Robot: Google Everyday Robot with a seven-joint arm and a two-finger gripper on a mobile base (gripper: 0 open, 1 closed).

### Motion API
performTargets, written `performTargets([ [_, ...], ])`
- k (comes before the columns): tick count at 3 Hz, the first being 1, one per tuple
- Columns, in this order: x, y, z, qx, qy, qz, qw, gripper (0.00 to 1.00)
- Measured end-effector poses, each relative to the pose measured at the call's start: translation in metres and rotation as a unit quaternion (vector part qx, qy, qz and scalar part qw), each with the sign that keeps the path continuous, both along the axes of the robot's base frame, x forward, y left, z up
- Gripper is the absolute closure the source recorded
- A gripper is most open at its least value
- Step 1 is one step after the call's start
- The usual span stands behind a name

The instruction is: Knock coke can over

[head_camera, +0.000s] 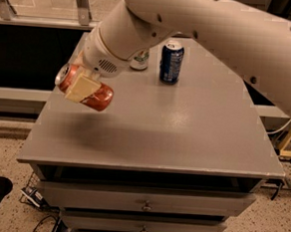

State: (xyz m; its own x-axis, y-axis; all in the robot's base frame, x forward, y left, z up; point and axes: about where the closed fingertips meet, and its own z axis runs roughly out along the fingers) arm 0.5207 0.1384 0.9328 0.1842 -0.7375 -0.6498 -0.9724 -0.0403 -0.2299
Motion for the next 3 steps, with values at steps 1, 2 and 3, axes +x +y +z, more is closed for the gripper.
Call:
performTargets([
  [1, -0.004, -0.004, -0.025, -0.097, -0.022, 0.011, 0.9950, 1.00],
  [2, -0.006, -0.009, -0.055, -0.178, -0.031, 0.024, 0.9833, 1.00],
  [3, -0.006, -0.012, -0.087, -0.238, -0.022, 0.041, 0.9701, 1.00],
])
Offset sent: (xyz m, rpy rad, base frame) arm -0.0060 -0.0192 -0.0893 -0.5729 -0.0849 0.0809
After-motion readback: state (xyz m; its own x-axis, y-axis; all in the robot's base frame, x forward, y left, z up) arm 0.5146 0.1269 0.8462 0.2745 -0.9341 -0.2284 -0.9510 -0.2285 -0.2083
